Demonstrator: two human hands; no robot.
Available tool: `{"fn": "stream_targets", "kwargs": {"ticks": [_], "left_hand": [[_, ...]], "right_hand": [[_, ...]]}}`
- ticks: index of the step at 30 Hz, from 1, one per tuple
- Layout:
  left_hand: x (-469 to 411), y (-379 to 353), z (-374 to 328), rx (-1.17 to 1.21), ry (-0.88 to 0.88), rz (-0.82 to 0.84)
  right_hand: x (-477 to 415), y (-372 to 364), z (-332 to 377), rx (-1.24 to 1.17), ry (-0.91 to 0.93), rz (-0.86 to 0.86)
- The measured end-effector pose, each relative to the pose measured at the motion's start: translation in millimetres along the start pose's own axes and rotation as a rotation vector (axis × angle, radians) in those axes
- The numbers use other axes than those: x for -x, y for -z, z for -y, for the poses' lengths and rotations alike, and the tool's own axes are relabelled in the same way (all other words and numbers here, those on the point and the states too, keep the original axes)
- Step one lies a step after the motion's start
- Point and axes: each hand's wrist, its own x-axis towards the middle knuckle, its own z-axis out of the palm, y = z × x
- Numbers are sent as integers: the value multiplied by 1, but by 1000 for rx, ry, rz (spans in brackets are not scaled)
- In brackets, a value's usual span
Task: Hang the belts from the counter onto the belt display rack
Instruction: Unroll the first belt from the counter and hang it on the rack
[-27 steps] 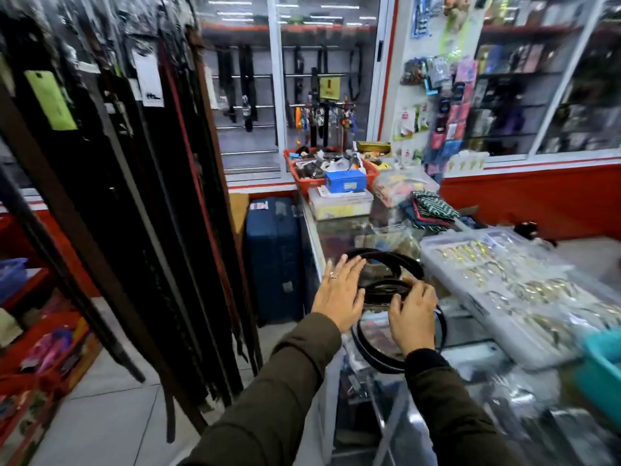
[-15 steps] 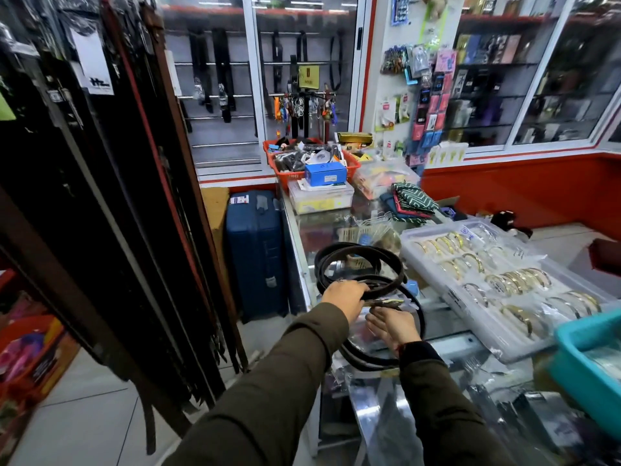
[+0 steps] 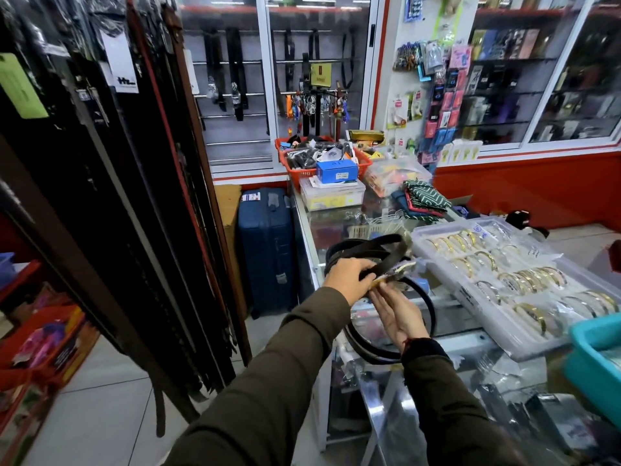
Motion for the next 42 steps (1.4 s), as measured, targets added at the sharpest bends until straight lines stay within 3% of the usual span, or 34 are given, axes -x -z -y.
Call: {"fn": "stream_targets", "kwargs": {"ticks": [5,10,19,24,34,42], "left_hand": [[9,36,-4,177,-5,-187],[29,84,-1,333,13,-392],[86,165,14,80,-60,-719],[116,220,22,275,-22,-825],[161,331,32,676,-30,-1063],[202,425,23,651,-126,-1204]], "right_hand": [[14,-41,14,55,172,143],[24,-99,21,147,214,319],[56,-207,-5,404,318,607],[84,-266,-16,522,440,754],[142,-380,-51,389,457,957],[194,-470,-75,271,403,1074]]}}
